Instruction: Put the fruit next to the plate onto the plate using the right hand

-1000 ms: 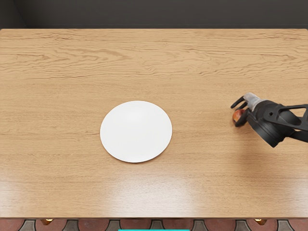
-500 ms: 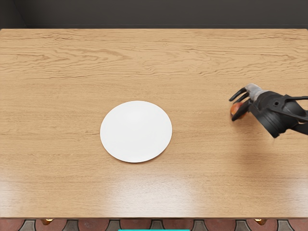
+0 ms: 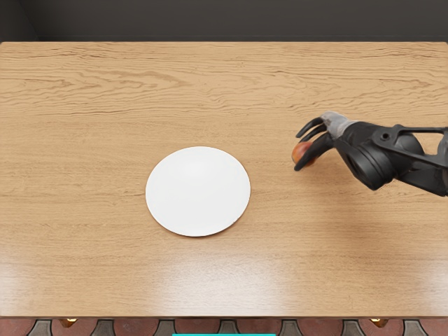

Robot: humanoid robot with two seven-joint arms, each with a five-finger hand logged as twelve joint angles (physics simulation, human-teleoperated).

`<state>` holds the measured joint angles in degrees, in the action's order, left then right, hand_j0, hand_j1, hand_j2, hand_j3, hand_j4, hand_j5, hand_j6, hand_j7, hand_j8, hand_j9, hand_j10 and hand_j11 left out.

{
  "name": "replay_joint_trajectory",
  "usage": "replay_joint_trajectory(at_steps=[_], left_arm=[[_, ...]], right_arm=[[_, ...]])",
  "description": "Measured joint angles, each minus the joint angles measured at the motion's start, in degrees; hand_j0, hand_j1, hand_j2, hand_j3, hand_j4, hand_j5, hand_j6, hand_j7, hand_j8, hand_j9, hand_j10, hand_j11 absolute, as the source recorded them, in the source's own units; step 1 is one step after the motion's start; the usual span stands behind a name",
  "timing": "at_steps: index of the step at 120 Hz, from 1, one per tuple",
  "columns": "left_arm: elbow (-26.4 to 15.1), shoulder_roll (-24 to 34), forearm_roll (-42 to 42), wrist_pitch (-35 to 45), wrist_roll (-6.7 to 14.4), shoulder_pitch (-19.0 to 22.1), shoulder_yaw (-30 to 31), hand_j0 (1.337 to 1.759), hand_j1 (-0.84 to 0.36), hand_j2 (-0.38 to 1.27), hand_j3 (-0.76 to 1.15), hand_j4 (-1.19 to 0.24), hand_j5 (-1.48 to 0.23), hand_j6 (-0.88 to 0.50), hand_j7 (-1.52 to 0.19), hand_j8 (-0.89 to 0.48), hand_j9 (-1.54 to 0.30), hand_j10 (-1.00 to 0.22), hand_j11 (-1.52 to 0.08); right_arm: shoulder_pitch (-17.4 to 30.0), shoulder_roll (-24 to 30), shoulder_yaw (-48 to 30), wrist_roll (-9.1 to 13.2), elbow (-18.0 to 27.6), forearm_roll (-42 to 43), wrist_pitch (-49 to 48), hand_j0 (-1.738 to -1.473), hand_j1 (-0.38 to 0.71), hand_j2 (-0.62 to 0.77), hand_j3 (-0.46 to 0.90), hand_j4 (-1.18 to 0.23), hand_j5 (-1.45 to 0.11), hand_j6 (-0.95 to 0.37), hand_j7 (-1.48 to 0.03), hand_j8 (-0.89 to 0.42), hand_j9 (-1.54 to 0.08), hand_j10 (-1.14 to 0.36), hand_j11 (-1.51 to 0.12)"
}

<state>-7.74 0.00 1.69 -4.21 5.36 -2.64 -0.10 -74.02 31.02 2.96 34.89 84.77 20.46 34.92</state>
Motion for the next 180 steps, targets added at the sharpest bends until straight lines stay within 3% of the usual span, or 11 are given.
replay_joint_trajectory(at_steps=[62,81,99,105,119,137,180], left_arm=[[0.00,0.00,-0.01,0.00,0.00,0.00,0.01,1.658,0.07,0.05,0.00,-0.23,-0.30,-0.23,-0.30,-0.23,-0.30,-0.23,-0.30],[0.00,0.00,-0.01,0.01,0.00,0.00,0.01,1.658,0.07,0.05,0.00,-0.23,-0.30,-0.23,-0.30,-0.23,-0.30,-0.23,-0.30],[0.00,0.00,-0.01,0.00,0.00,0.00,0.01,1.658,0.07,0.05,0.00,-0.23,-0.30,-0.23,-0.30,-0.23,-0.30,-0.23,-0.30],[0.00,0.00,0.00,0.00,0.00,0.00,0.01,1.658,0.07,0.05,0.00,-0.23,-0.30,-0.23,-0.30,-0.23,-0.30,-0.23,-0.30],[0.00,0.00,-0.01,0.00,0.00,0.00,0.01,1.658,0.07,0.05,0.00,-0.23,-0.30,-0.23,-0.30,-0.23,-0.30,-0.23,-0.30],[0.00,0.00,0.00,-0.01,0.00,0.00,0.01,1.658,0.07,0.05,0.00,-0.23,-0.30,-0.23,-0.30,-0.23,-0.30,-0.23,-0.30],[0.00,0.00,0.00,-0.01,0.00,0.00,0.01,1.658,0.07,0.05,0.00,-0.23,-0.30,-0.23,-0.30,-0.23,-0.30,-0.23,-0.30]], right_arm=[[-0.16,-15.14,-6.42,-0.11,0.63,-4.09,0.00,-1.657,0.25,0.58,0.00,-0.85,-1.19,-0.55,-1.13,-0.48,-1.17,-0.68,-1.19],[0.31,-19.86,-6.33,0.01,-3.00,-3.55,-0.01,-1.658,0.31,0.61,0.00,-0.85,-1.19,-0.49,-1.13,-0.43,-1.17,-0.64,-1.19],[0.93,-22.05,-6.18,0.08,-5.60,-2.50,0.06,-1.658,0.30,0.60,0.00,-0.86,-1.16,-0.53,-1.13,-0.48,-1.16,-0.71,-1.17],[1.02,-22.45,-6.16,0.08,-6.09,-2.26,0.09,-1.658,0.30,0.57,0.00,-0.82,-1.09,-0.54,-1.07,-0.48,-1.10,-0.70,-1.11],[1.17,-22.90,-6.08,0.10,-6.80,-1.95,0.09,-1.658,0.26,0.35,0.00,-0.69,-0.91,-0.52,-0.90,-0.46,-0.92,-0.62,-0.92],[1.18,-23.06,-5.69,0.11,-7.23,-1.80,0.09,-1.658,0.16,0.13,0.00,-0.51,-0.67,-0.43,-0.66,-0.39,-0.67,-0.48,-0.67],[-1.51,-21.99,-5.20,0.11,-7.57,-2.11,0.09,-1.658,-0.16,0.01,0.00,-0.18,-0.23,-0.16,-0.23,-0.16,-0.23,-0.17,-0.23]])
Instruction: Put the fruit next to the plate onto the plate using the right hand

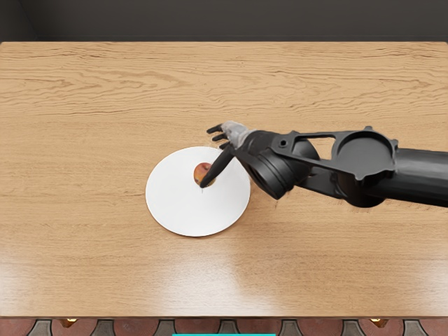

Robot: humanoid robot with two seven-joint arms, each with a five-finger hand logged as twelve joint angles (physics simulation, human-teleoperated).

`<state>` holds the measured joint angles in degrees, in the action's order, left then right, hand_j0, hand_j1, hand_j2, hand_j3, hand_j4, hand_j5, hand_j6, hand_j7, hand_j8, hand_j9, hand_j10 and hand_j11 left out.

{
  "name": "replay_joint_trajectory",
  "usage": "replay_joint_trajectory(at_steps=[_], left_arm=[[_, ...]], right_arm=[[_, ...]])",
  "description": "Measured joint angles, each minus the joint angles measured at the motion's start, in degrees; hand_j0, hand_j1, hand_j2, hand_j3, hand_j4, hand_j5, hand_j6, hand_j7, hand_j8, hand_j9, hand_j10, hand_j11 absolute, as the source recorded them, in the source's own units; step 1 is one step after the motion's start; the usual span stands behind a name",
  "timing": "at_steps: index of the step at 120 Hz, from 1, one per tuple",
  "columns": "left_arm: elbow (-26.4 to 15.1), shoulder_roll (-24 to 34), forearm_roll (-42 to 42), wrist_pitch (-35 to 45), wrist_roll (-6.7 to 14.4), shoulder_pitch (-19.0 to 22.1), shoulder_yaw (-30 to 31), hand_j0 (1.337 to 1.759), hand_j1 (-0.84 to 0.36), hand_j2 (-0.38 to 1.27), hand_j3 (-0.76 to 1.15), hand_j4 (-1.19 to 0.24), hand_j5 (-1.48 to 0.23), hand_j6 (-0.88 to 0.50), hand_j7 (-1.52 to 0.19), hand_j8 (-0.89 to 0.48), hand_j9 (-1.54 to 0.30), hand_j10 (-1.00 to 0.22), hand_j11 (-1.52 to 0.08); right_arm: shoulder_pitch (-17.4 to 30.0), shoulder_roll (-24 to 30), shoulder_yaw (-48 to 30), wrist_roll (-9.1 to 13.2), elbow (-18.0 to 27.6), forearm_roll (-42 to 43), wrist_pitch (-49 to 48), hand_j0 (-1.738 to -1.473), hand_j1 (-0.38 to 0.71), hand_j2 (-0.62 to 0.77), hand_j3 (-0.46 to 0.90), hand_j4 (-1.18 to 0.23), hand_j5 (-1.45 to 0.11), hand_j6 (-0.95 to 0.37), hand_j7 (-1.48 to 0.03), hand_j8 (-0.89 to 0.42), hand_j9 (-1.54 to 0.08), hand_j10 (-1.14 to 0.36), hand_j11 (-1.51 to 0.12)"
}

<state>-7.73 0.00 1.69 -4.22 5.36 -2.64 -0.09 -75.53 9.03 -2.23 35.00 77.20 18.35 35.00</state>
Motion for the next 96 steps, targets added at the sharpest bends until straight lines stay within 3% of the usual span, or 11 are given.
replay_joint_trajectory(at_steps=[10,29,57,74,96], left_arm=[[0.00,0.00,-0.01,0.00,0.00,0.00,0.00,1.658,0.07,0.05,0.00,-0.23,-0.30,-0.23,-0.30,-0.23,-0.30,-0.23,-0.30],[0.00,0.00,-0.01,0.01,0.00,0.00,0.00,1.658,0.07,0.05,0.00,-0.23,-0.30,-0.23,-0.30,-0.23,-0.30,-0.23,-0.30],[0.00,0.00,0.00,0.00,0.00,0.00,0.00,1.658,0.07,0.05,0.00,-0.23,-0.30,-0.23,-0.30,-0.23,-0.30,-0.23,-0.30],[0.00,0.00,0.00,0.00,0.00,0.00,0.00,1.658,0.07,0.05,0.00,-0.23,-0.30,-0.23,-0.30,-0.23,-0.30,-0.23,-0.30],[0.00,0.00,0.00,0.00,0.00,0.00,0.00,1.658,0.07,0.05,0.00,-0.23,-0.30,-0.23,-0.30,-0.23,-0.30,-0.23,-0.30]], right_arm=[[-1.84,1.19,-0.21,0.00,0.78,-0.36,0.00,-1.658,-0.19,0.00,0.00,-0.14,-0.18,-0.13,-0.18,-0.13,-0.18,-0.14,-0.18],[-2.26,8.08,-3.80,0.00,6.59,-0.55,0.00,-1.658,-0.24,-0.01,0.00,-0.10,-0.12,-0.09,-0.12,-0.09,-0.13,-0.09,-0.13],[15.49,18.29,-28.04,0.00,8.60,-0.63,-0.89,-1.658,-0.27,-0.01,0.00,-0.07,-0.09,-0.07,-0.09,-0.07,-0.09,-0.07,-0.09],[23.69,24.55,-35.52,0.00,8.67,-5.21,-15.89,-1.658,-0.28,-0.01,0.00,-0.06,-0.08,-0.06,-0.08,-0.06,-0.08,-0.06,-0.08],[29.93,35.49,-39.83,0.00,8.64,-18.79,-40.95,-1.658,-0.29,-0.01,0.00,-0.05,-0.07,-0.05,-0.07,-0.05,-0.07,-0.05,-0.07]])
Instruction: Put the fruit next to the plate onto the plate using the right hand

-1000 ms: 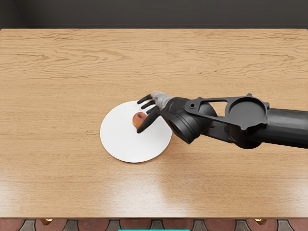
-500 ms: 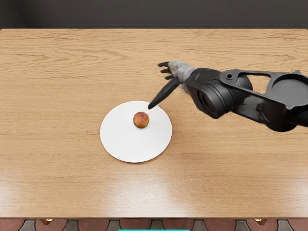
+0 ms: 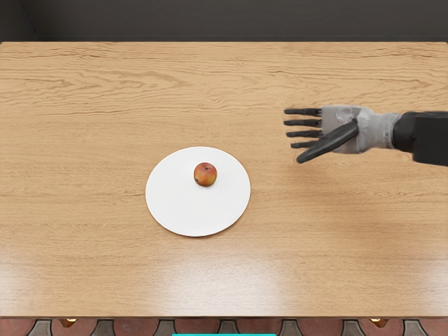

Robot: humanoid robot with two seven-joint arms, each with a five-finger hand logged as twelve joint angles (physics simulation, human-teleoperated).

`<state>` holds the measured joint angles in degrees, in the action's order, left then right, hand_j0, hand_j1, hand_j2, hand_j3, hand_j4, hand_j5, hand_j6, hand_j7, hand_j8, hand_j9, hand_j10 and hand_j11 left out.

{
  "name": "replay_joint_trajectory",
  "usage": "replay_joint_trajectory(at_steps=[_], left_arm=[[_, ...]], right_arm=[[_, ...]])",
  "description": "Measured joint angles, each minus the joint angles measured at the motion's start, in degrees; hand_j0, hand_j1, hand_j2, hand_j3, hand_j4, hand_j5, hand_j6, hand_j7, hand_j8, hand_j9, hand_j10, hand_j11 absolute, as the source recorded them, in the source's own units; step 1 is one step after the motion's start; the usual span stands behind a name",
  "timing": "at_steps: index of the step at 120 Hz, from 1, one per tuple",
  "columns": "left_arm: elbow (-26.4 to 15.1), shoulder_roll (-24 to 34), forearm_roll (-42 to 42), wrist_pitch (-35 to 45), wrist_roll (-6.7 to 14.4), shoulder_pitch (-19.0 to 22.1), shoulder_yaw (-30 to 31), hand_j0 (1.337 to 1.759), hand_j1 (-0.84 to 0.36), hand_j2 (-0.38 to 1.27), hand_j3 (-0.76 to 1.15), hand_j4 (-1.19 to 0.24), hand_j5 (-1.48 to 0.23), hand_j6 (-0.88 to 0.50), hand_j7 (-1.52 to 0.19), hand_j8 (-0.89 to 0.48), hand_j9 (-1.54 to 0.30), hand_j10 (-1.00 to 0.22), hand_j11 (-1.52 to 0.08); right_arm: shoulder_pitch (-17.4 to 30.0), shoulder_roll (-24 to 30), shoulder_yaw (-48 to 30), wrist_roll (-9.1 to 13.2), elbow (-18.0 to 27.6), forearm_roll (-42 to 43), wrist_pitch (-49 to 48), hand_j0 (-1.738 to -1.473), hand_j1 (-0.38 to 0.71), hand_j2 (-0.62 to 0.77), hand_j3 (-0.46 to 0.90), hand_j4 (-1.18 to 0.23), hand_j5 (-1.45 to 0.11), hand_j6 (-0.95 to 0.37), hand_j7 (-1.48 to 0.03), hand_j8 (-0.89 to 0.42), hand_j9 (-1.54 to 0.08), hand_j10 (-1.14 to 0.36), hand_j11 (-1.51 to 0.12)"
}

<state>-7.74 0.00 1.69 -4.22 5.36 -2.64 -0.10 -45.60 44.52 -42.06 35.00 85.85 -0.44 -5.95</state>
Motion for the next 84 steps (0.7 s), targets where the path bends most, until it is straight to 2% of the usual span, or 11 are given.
replay_joint_trajectory(at_steps=[22,33,62,84], left_arm=[[0.00,0.00,0.00,0.00,0.00,0.00,0.00,1.658,0.07,0.05,0.00,-0.23,-0.30,-0.23,-0.30,-0.23,-0.30,-0.23,-0.30],[0.00,0.00,-0.01,0.00,0.00,0.00,-0.01,1.658,0.07,0.05,0.00,-0.23,-0.30,-0.23,-0.30,-0.23,-0.30,-0.23,-0.30],[0.00,0.00,-0.01,0.00,0.00,0.00,-0.01,1.658,0.07,0.05,0.00,-0.23,-0.30,-0.23,-0.30,-0.23,-0.30,-0.23,-0.30],[-0.13,0.00,0.03,0.00,0.00,-0.12,-0.08,1.658,0.07,0.05,0.00,-0.23,-0.30,-0.23,-0.30,-0.23,-0.30,-0.23,-0.30]], right_arm=[[4.46,10.51,-1.44,0.00,-0.03,-13.00,-19.75,-1.658,-0.29,-0.01,0.00,-0.05,-0.07,-0.05,-0.07,-0.05,-0.07,-0.05,-0.07],[6.23,13.68,-1.40,0.00,-0.46,-16.48,-25.21,-1.658,-0.29,-0.01,0.00,-0.05,-0.06,-0.05,-0.07,-0.05,-0.06,-0.05,-0.06],[10.79,14.69,-1.18,0.00,-2.42,-18.35,-28.71,-1.658,-0.29,-0.01,0.00,-0.05,-0.06,-0.04,-0.06,-0.05,-0.06,-0.05,-0.06],[12.15,14.38,-1.37,0.00,-3.51,-18.39,-29.03,-1.658,-0.29,-0.01,0.00,-0.04,-0.06,-0.04,-0.06,-0.04,-0.06,-0.05,-0.06]])
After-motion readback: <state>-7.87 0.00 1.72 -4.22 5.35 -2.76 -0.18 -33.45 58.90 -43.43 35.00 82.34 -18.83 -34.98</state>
